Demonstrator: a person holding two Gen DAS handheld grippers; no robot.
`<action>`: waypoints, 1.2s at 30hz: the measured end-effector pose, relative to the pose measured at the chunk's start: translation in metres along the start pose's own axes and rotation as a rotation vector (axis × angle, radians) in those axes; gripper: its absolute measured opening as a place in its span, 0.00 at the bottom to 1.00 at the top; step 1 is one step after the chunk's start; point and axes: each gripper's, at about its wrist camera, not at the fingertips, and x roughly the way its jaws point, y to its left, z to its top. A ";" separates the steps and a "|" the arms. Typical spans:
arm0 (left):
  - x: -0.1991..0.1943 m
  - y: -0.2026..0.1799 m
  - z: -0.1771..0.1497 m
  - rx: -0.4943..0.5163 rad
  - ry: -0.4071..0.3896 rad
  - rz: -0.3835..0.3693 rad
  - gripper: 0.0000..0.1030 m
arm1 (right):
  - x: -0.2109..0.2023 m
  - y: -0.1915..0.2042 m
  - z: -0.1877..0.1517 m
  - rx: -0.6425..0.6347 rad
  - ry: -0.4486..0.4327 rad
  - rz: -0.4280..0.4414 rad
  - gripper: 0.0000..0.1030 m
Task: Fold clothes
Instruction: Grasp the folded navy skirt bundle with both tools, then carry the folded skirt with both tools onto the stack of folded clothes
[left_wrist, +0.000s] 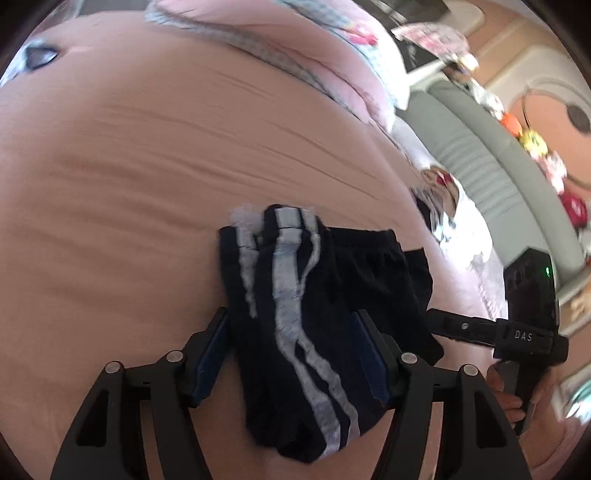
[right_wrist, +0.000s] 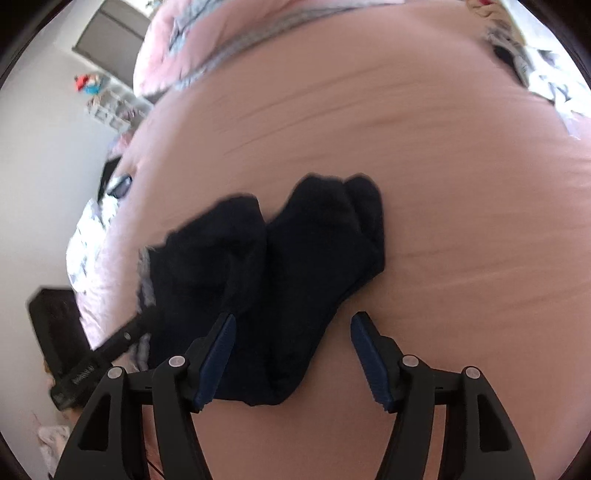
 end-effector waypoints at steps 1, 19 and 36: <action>0.001 0.000 0.001 0.005 -0.001 -0.005 0.60 | 0.003 0.003 -0.001 -0.020 -0.006 0.005 0.74; -0.046 -0.068 -0.002 0.010 -0.088 -0.049 0.09 | -0.055 0.064 -0.019 -0.217 -0.107 0.008 0.12; 0.034 -0.248 0.020 0.254 0.093 -0.156 0.09 | -0.191 -0.075 -0.028 -0.068 -0.136 -0.081 0.12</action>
